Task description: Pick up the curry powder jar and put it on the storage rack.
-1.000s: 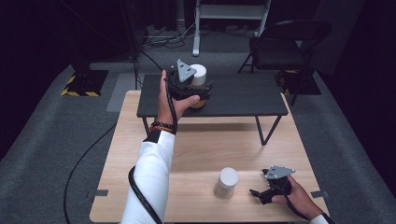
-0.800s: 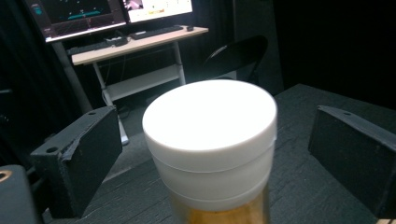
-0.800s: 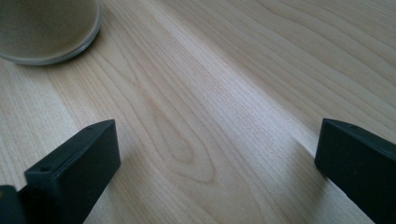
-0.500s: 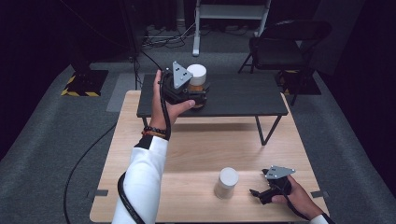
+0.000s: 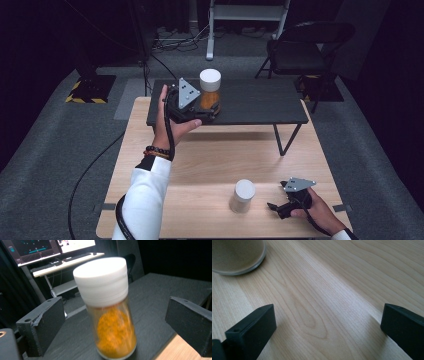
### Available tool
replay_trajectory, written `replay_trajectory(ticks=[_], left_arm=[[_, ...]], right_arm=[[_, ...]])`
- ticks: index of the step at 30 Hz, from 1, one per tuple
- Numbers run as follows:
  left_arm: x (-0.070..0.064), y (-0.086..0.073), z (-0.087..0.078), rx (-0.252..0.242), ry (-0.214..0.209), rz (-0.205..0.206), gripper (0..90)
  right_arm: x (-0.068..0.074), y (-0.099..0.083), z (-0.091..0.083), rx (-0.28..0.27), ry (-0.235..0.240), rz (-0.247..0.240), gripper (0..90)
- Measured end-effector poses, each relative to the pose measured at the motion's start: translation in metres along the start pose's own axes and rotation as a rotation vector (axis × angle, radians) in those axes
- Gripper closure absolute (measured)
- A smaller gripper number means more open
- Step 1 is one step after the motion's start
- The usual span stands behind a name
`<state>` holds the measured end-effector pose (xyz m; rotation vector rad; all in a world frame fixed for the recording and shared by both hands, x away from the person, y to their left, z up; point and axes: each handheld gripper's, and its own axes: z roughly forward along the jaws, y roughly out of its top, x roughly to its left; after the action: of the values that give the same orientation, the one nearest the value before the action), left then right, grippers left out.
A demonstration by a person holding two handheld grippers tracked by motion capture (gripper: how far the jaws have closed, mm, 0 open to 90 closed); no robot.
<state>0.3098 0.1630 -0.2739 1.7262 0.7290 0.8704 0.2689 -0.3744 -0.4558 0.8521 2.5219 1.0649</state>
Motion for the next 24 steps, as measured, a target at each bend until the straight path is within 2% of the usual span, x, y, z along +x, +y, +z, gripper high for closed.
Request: replay_trajectory(ticks=[10,13,24], left_arm=[[0.003,-0.019,-0.007,0.025,-0.008,-0.005,2.7],[0.001,-0.023,-0.010,0.043,-0.012,0.017,2.7],[0.004,-0.047,-0.022,0.087,-0.022,0.016,2.6]], right_arm=[[0.000,0.000,0.000,0.000,0.000,0.000,0.0],[0.000,0.000,0.000,0.000,0.000,0.000,0.0],[0.000,0.000,0.000,0.000,0.000,0.000,0.0]])
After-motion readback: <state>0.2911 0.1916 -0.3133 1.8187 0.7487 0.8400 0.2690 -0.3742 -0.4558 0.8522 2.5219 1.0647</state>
